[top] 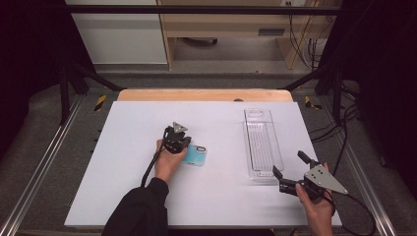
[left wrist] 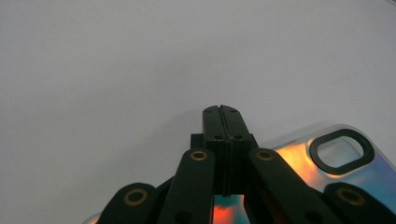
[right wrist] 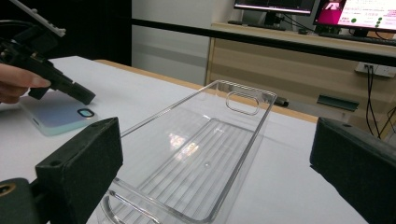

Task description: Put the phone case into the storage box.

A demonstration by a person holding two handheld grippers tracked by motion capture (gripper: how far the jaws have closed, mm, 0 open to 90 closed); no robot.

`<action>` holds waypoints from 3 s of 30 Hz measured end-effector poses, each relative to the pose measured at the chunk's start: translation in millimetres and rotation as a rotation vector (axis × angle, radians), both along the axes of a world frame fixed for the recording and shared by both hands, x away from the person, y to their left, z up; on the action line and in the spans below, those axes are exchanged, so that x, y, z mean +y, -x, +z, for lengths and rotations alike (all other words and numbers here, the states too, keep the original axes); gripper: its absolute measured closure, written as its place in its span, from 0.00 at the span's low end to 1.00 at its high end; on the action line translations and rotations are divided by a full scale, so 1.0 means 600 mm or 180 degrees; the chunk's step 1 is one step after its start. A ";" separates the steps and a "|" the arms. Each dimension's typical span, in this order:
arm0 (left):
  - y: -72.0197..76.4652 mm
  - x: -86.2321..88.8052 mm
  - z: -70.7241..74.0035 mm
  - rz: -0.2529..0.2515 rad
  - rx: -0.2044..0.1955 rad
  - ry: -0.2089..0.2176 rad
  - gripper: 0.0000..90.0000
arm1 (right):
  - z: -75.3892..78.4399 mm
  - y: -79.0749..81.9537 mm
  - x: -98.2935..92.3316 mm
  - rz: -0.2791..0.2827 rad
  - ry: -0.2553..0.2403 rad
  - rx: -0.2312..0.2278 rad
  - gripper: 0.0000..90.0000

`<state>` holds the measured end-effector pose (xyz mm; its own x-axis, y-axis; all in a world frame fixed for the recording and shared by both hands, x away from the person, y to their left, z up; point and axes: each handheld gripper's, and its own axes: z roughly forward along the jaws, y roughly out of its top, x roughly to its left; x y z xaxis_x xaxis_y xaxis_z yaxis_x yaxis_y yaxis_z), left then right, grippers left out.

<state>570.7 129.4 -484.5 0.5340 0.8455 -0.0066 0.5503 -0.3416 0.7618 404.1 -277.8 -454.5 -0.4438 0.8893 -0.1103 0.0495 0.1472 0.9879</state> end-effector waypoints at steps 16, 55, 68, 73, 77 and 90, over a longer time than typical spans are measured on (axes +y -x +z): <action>0.077 0.012 -0.004 -0.0135 -0.0062 0.0011 1.00 | 0.000 0.000 0.001 -0.0006 0.0008 -0.0003 0.03; 0.185 -0.008 0.015 -0.0529 -0.0347 0.0169 1.00 | 0.003 0.006 -0.010 -0.0055 -0.0139 0.0096 0.03; 0.217 0.092 0.043 0.0006 -0.1013 0.0555 0.77 | 0.045 0.007 0.026 -0.0022 0.0059 0.0395 0.03; 0.235 0.129 0.050 0.0151 -0.1205 0.0576 0.44 | 0.083 0.001 0.058 0.0030 0.0211 0.0466 0.04; 0.249 0.149 0.050 0.0255 -0.1285 0.0617 0.26 | 0.104 -0.005 0.081 0.0113 0.0285 0.0498 0.04; 0.306 0.218 0.046 0.0440 -0.1284 0.0681 0.05 | 0.129 -0.032 0.169 0.0474 0.0486 0.0639 0.04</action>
<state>387.4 260.4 -456.8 0.4124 0.9110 -0.0036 0.2252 -0.0982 0.9693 423.3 -176.2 -377.1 -0.5946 0.7927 -0.1346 0.2085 0.3137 0.9263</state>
